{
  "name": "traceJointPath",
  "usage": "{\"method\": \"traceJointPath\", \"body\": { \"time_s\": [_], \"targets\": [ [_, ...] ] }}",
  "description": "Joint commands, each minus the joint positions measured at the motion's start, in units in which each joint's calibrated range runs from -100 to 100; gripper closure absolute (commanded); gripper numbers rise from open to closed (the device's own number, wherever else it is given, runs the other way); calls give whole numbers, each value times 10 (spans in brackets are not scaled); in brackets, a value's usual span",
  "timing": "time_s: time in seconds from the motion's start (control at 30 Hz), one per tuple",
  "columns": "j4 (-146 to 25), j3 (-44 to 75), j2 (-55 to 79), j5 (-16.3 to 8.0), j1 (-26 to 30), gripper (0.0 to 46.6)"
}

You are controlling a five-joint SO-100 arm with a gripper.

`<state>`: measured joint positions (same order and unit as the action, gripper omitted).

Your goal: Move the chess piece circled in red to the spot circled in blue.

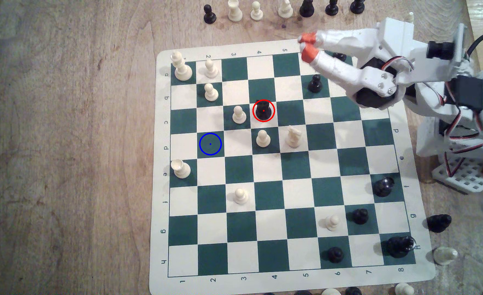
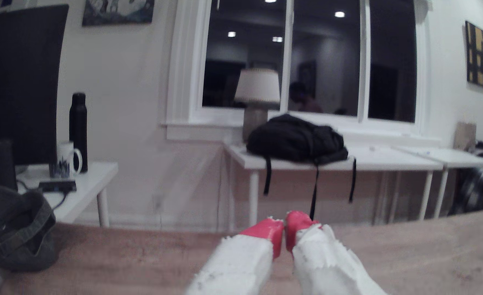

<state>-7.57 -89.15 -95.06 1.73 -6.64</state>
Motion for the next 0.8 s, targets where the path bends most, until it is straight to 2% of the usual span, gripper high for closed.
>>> {"method": "traceJointPath", "body": {
  "time_s": [0.0, 0.13, 0.33, 0.47, 0.53, 0.6, 0.67, 0.77],
  "targets": [
    [-144, 103, -5, 0, 4, 464],
    [-251, 145, 11, -3, 7, 464],
    [-341, 209, 197, -1, 6, 459],
    [-347, 217, 233, -7, 3, 458],
    [-349, 217, 235, -9, 3, 437],
    [-348, 232, 258, -7, 6, 454],
    [-339, 255, 295, -10, 2, 459],
    [-346, 331, 381, -13, -18, 434]
  ]
}}
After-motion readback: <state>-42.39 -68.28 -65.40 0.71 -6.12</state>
